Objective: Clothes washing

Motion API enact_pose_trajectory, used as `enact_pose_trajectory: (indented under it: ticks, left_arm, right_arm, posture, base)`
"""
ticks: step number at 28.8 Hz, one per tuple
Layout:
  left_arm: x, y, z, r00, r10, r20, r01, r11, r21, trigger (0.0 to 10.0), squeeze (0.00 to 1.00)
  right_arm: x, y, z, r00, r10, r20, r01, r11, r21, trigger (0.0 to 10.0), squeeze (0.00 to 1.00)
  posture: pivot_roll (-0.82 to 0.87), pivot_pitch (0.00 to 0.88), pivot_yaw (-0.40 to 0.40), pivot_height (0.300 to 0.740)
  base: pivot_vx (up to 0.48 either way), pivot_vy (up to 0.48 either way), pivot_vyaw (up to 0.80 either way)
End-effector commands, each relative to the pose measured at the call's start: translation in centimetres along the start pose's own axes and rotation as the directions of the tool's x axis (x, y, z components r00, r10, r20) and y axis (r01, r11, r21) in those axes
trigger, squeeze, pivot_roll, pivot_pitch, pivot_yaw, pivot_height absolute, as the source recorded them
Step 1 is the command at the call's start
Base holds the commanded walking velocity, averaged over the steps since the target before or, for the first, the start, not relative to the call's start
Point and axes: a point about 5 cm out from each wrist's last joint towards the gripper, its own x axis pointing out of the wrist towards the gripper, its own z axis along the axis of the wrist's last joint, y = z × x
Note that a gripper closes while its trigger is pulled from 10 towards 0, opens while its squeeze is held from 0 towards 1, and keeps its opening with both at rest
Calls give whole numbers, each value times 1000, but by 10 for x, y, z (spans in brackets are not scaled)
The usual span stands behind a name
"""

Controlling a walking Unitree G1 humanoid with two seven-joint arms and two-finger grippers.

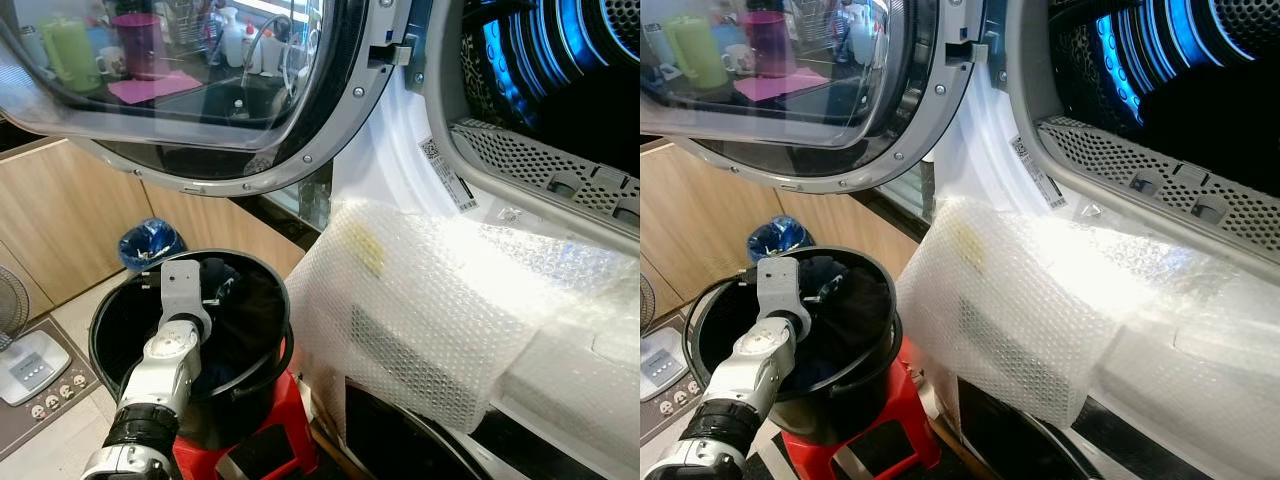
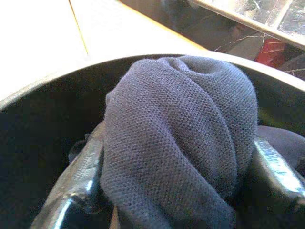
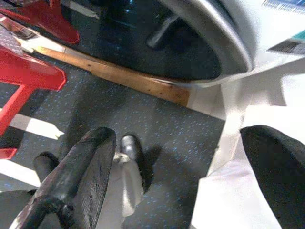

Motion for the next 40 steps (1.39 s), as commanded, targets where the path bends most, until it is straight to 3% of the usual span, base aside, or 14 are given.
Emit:
enact_pose_trajectory:
  ticks: [1,10,20,29,32,36,37,38,39,40]
  left_arm:
    - [1,1,5,1000,-9,7,9,1000,13,0,0]
    - [-1,-9,1,999,-51,-6,51,998,25,0,0]
    - [-4,-8,-3,998,-63,-14,63,998,20,0,0]
    - [-11,-13,-7,995,-99,3,99,994,41,0,0]
    - [-13,-14,-7,995,-99,4,99,995,-22,0,0]
    - [-20,-20,10,985,-143,97,143,990,15,0,0]
    - [-28,-27,20,963,-210,169,206,978,42,0,0]
    - [-28,-27,20,963,-210,169,206,978,42,0,0]
    - [-37,-37,31,924,-305,230,293,952,85,0,0]
    - [-37,-37,31,924,-305,230,293,952,85,0,0]
  right_arm:
    - [0,0,-2,1000,-8,-1,8,1000,25,10000,0]
    - [1,-3,7,1000,-17,15,17,1000,24,10000,0]
    - [1,-4,11,1000,-18,21,18,1000,19,10000,0]
    - [1,-6,10,1000,-12,19,12,1000,-7,10000,0]
    - [2,-2,16,1000,-2,28,3,1000,-14,10000,0]
    - [2,3,19,999,17,38,-16,1000,-24,10000,0]
    - [2,4,18,999,21,36,-20,999,-27,10000,0]
    - [2,4,18,999,21,36,-20,999,-27,10000,0]
    - [2,5,18,999,22,35,-21,999,-27,10000,0]
    - [2,5,18,999,22,35,-21,999,-27,10000,0]
  posture:
    - [-40,45,17,740]
    - [-45,48,16,740]
    - [-44,53,4,740]
    - [-42,0,2,740]
    - [-35,0,5,740]
    - [-25,0,4,740]
    - [-20,0,4,740]
    - [-20,0,4,740]
    - [-9,0,7,740]
    - [-9,0,7,740]
  base:
    - [0,0,0]
    - [0,0,0]
    - [0,0,0]
    - [0,0,0]
    - [0,0,0]
    - [0,0,0]
    - [0,0,0]
    - [0,0,0]
    - [0,0,0]
    - [0,0,0]
